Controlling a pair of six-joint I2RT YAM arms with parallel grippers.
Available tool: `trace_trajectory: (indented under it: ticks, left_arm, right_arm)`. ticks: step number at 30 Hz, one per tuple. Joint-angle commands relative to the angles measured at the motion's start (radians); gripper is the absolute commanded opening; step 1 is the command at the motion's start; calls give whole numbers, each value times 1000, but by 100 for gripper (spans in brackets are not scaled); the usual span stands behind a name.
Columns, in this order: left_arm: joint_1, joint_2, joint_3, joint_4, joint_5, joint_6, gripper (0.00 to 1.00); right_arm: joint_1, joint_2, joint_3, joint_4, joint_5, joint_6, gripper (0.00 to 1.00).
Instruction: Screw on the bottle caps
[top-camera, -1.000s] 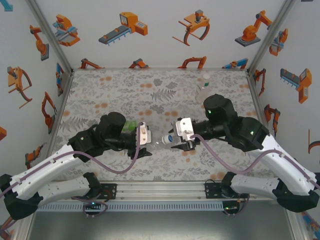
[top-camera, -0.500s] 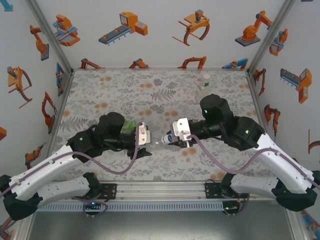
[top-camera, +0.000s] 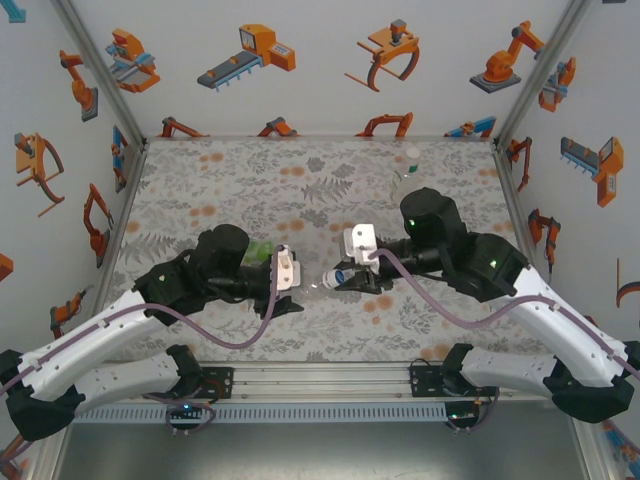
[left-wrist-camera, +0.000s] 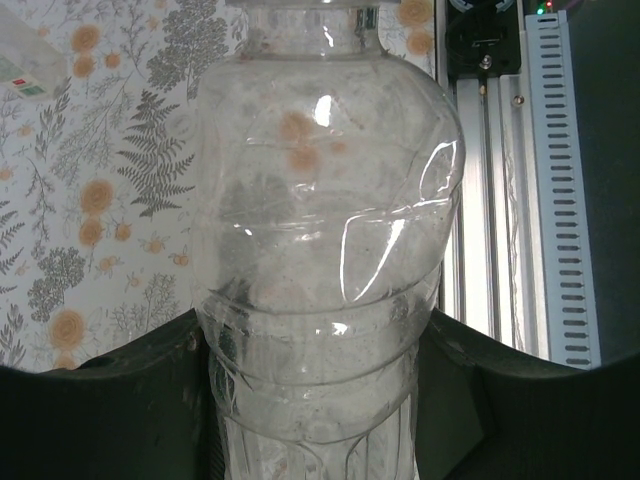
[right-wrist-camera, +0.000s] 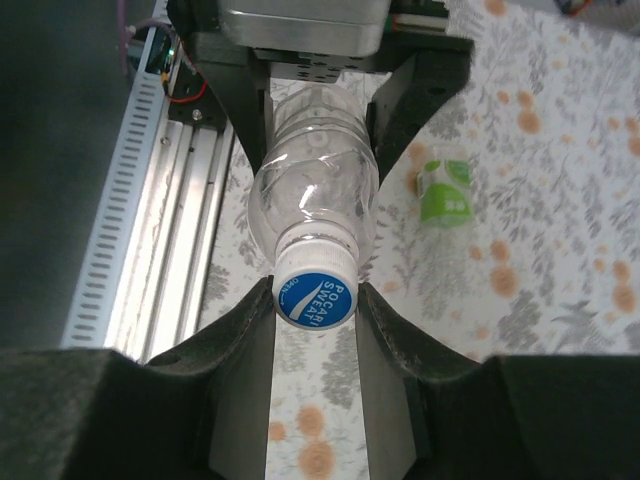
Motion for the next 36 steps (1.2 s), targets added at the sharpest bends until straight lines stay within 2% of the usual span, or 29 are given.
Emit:
trace_trajectory:
  ticks: [1, 6, 13, 19, 21, 24, 27, 31, 33, 36]
  left_arm:
    - [-5, 7, 15, 25, 2, -2, 0]
    - [-5, 23, 19, 27, 2, 1, 0]
    - [-5, 27, 23, 33, 7, 4, 0]
    - [-6, 26, 27, 32, 7, 6, 0]
    - [-5, 29, 30, 32, 7, 8, 0]
    - [-5, 34, 35, 32, 11, 9, 0]
    - [-5, 37, 38, 32, 17, 10, 0]
    - [-7, 35, 36, 32, 17, 11, 0]
    - [-7, 32, 36, 29, 18, 10, 0]
    - [-7, 24, 31, 26, 16, 9, 0]
  right_arm:
    - [7, -8, -41, 49, 73, 313, 11]
    - [6, -24, -101, 121, 177, 789, 5]
    - [7, 6, -105, 140, 208, 1369, 2]
    - [6, 10, -102, 26, 318, 1834, 0]
    - [6, 22, -114, 64, 296, 1881, 3]
    - [5, 44, -64, -11, 328, 1832, 9]
    - [5, 53, 8, -91, 387, 1746, 23]
    - [5, 69, 89, -114, 405, 1580, 47]
    - [5, 82, 133, -143, 406, 1490, 54]
    - [5, 90, 193, -177, 410, 1344, 58]
